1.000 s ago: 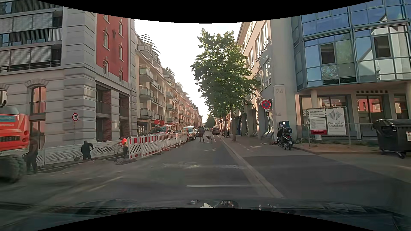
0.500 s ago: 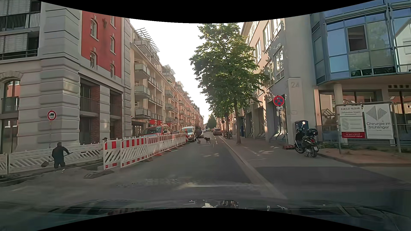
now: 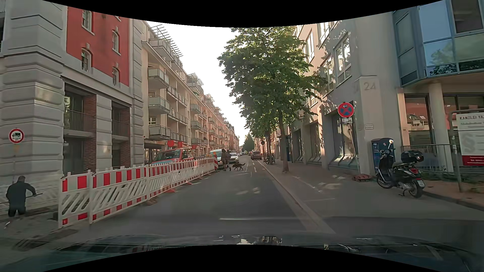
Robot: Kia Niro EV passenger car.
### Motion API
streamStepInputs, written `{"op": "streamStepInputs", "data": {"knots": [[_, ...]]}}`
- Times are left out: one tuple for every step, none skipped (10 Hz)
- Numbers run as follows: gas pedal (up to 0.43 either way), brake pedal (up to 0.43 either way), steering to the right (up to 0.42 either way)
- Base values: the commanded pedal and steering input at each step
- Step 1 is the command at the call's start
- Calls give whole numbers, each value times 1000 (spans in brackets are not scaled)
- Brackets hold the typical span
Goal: Follow the waypoints while adhering to traffic rules and regulations
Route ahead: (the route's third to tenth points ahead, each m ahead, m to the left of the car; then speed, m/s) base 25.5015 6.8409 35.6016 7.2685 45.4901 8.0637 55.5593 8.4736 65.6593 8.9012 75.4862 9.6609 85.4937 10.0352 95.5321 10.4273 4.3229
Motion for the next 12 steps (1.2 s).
{"op": "streamStepInputs", "data": {"knots": [[39,0,7],[39,0,7],[39,0,9],[39,0,9],[39,0,10],[39,0,12],[39,0,12],[39,0,12],[39,0,12],[39,0,12],[39,0,9],[47,0,4]]}}
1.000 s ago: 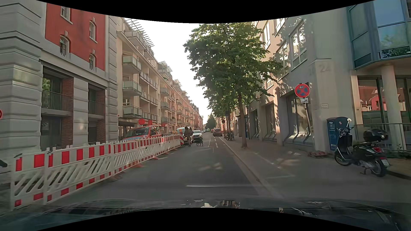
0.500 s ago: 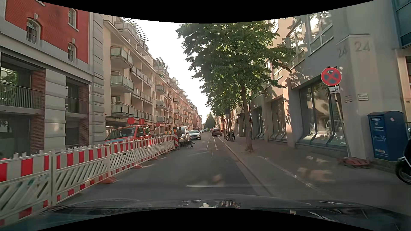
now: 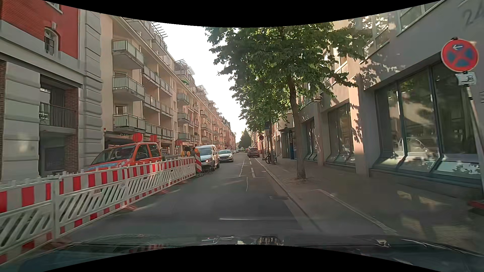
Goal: Follow the waypoints while adhering to traffic rules and regulations
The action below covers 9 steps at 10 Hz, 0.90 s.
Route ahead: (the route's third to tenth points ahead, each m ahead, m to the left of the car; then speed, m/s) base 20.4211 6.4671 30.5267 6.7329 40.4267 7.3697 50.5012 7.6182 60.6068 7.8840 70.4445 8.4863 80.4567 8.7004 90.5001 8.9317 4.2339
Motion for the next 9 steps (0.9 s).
{"op": "streamStepInputs", "data": {"knots": [[47,0,-5],[47,0,-19],[79,0,-30],[87,0,-34],[87,0,-35],[87,0,-30],[87,0,-23],[98,0,-16],[98,0,-10]]}}
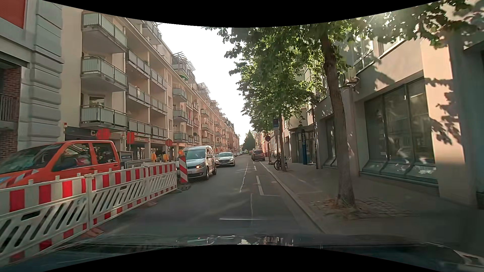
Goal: Follow the waypoints while adhering to traffic rules and regulations
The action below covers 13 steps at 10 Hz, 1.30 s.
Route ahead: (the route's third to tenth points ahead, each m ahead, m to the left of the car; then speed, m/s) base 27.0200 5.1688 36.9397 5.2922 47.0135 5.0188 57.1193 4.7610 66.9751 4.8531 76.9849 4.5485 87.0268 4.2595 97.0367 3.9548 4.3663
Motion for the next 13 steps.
{"op": "streamStepInputs", "data": {"knots": [[98,0,-6],[110,0,-5],[138,0,-3],[138,0,-4],[138,0,-6],[150,0,-6],[150,0,-5],[138,0,-5],[138,0,-5],[138,0,-6],[138,0,-7],[138,0,-6],[138,0,0]]}}
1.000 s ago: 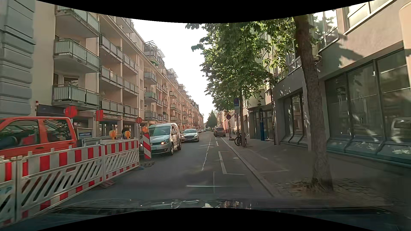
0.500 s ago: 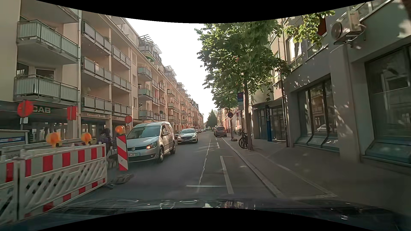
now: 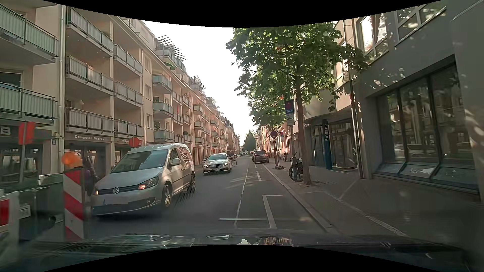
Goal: Follow the waypoints while adhering to traffic rules and regulations
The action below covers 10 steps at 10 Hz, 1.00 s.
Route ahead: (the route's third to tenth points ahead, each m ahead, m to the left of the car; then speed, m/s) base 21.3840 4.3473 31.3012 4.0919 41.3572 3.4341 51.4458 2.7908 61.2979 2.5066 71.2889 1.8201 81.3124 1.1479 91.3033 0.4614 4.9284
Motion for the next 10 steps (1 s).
{"op": "streamStepInputs", "data": {"knots": [[138,0,5],[130,0,5],[118,0,2],[110,0,2],[59,0,3],[39,0,5],[20,0,5],[8,0,5],[0,0,5],[0,0,4]]}}
